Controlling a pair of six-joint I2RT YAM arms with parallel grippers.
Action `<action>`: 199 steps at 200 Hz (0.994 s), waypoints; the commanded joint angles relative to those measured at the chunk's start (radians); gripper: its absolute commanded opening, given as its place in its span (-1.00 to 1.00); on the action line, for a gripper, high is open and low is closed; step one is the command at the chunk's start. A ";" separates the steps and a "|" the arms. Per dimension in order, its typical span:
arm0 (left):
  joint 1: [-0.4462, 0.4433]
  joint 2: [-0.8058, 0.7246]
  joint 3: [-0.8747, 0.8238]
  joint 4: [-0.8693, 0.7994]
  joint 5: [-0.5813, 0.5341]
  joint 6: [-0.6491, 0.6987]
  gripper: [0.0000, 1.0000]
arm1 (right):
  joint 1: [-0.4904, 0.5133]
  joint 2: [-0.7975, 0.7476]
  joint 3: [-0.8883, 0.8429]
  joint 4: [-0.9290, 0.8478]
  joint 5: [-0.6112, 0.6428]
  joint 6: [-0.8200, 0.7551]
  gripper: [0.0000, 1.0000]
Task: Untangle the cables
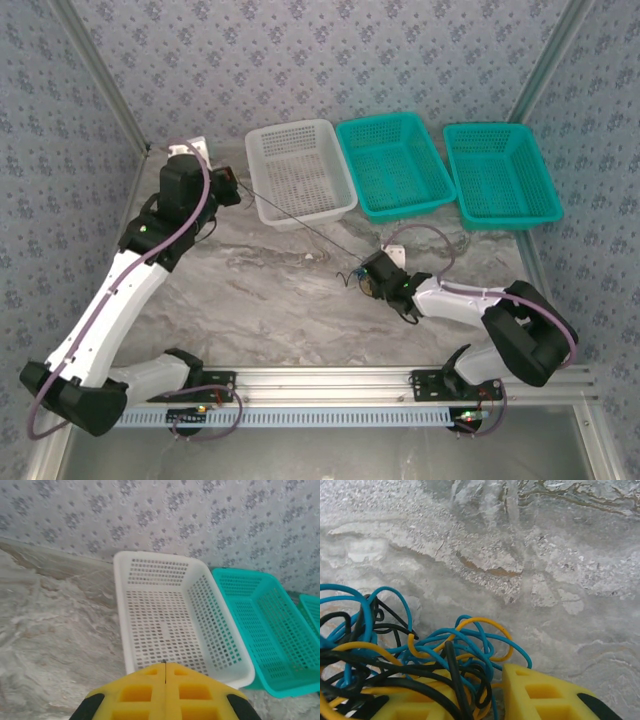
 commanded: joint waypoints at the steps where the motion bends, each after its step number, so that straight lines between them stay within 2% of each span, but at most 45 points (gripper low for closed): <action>1: 0.039 -0.053 0.028 0.040 -0.138 0.039 -1.00 | -0.033 -0.001 -0.008 -0.147 0.041 0.060 -0.44; 30: 0.055 -0.060 0.012 0.034 -0.149 0.023 -1.00 | -0.048 -0.005 0.006 -0.157 0.033 0.078 -0.44; 59: 0.065 -0.066 -0.005 0.048 -0.152 -0.001 -1.00 | -0.055 -0.032 0.018 -0.143 -0.005 0.065 -0.34; 76: 0.073 -0.077 -0.038 0.081 -0.156 -0.026 -1.00 | -0.054 -0.054 0.034 -0.145 -0.019 0.063 -0.24; 106: 0.099 -0.071 -0.053 0.094 -0.067 -0.055 -1.00 | -0.055 -0.126 0.042 -0.119 -0.043 0.052 0.01; 129: 0.100 -0.059 -0.047 0.106 0.007 -0.060 -1.00 | -0.059 -0.212 0.038 -0.071 -0.072 0.026 0.37; 136: 0.100 -0.056 -0.043 0.110 0.027 -0.062 -1.00 | -0.060 -0.240 0.038 -0.060 -0.077 0.018 0.92; 139: 0.100 -0.055 -0.040 0.113 0.035 -0.064 -1.00 | -0.060 -0.252 0.037 -0.054 -0.078 0.013 0.99; 182: 0.101 -0.034 -0.007 0.235 0.268 -0.097 -1.00 | -0.087 -0.397 0.043 -0.023 -0.075 0.008 1.00; 199: 0.100 -0.020 0.005 0.285 0.309 -0.115 -1.00 | -0.111 -0.426 0.049 -0.019 -0.102 0.011 1.00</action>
